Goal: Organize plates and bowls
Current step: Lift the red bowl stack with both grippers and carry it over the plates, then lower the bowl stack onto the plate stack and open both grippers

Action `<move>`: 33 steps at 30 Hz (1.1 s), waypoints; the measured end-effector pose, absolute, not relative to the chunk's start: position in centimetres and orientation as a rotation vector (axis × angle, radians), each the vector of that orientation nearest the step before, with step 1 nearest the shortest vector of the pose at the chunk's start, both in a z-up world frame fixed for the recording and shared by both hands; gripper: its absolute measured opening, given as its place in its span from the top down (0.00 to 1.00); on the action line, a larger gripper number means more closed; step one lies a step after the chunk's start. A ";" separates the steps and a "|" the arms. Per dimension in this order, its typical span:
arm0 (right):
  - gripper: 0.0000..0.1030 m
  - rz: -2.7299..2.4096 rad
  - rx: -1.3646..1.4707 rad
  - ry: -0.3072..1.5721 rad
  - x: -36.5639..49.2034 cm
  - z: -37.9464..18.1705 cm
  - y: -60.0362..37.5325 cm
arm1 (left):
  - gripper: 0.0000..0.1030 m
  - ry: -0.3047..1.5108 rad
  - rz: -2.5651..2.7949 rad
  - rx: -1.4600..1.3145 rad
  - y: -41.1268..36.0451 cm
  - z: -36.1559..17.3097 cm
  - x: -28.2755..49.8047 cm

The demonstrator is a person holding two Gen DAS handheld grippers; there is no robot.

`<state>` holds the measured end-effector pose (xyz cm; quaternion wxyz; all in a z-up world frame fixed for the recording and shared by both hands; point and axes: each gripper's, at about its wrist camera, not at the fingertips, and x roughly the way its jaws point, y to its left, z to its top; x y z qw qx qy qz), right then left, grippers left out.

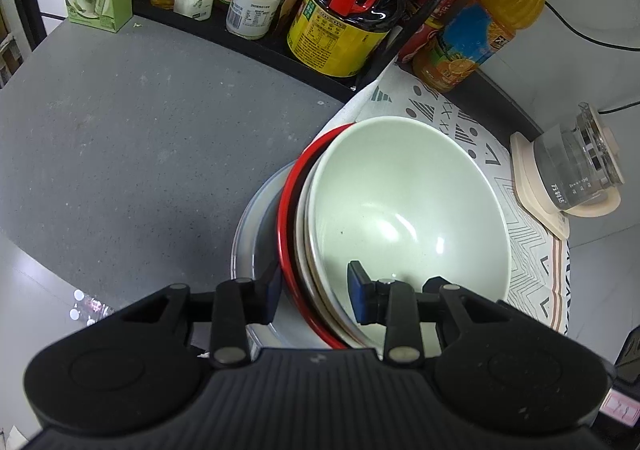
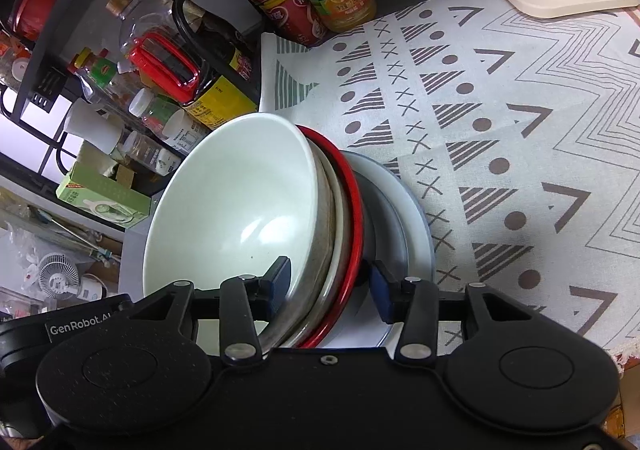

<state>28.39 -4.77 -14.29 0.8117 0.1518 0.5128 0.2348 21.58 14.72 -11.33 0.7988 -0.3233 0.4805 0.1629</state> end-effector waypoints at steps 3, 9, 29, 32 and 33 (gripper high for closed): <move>0.54 0.515 0.331 1.094 28.3 -14.2 -4.9 | 0.60 1.021 0.386 -0.652 14.6 -10.7 21.7; 0.34 0.555 0.324 1.025 27.9 -12.4 -6.2 | 0.37 0.978 0.442 -0.610 14.2 -9.2 21.5; 0.00 0.511 0.210 0.784 25.9 -8.1 -14.5 | 0.21 0.868 0.504 -0.551 7.2 -5.5 18.3; 0.00 0.487 0.221 0.752 25.3 -7.4 -15.3 | 0.21 0.858 0.485 -0.538 6.9 -5.0 17.7; 0.00 0.475 0.226 0.745 25.0 -7.2 -15.5 | 0.21 0.855 0.475 -0.534 6.9 -4.9 17.6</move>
